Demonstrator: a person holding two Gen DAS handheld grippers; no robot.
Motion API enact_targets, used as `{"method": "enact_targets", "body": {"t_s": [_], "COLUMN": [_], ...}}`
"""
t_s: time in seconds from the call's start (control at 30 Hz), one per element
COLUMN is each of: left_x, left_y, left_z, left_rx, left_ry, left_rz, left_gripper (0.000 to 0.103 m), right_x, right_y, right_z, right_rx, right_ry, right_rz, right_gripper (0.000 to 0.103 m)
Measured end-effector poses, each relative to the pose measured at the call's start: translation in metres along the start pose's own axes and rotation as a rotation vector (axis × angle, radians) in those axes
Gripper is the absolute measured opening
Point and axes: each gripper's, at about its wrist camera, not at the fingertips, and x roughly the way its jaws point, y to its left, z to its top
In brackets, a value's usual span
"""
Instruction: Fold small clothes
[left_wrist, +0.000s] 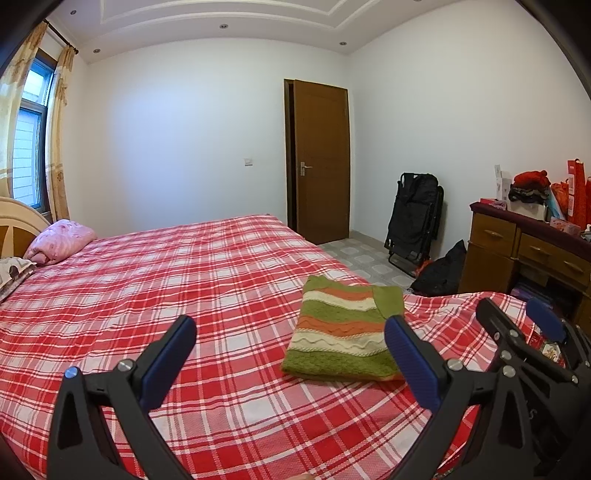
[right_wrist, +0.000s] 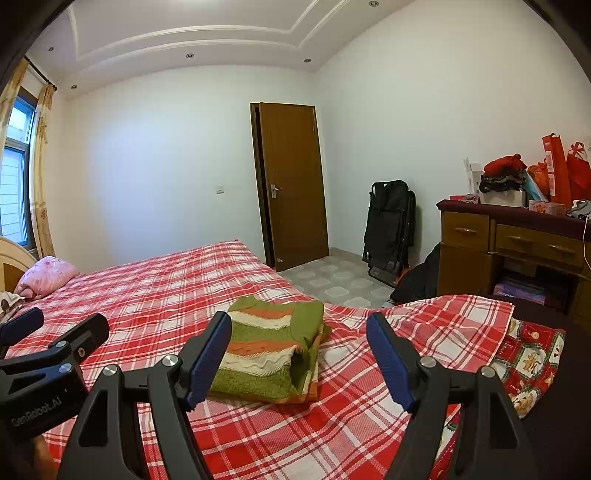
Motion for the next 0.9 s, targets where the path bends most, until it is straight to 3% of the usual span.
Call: {"method": "enact_targets", "body": {"t_s": [0.57,0.9], "left_x": [-0.003,0.007], "left_y": [0.003,-0.008], "left_z": [0.003,-0.001], "left_rx": [0.038,0.088], "left_ry": [-0.052,-0.010], "left_rz": [0.059,0.067], "left_gripper": [0.103,0.103], "right_x": [0.004,0.005], "right_y": [-0.002,-0.002], "right_z": [-0.002,-0.002], "right_rx": [0.003,0.001], "right_ry": [0.012,0.016], "right_rz": [-0.002,-0.002], "right_gripper": [0.076,0.076]}}
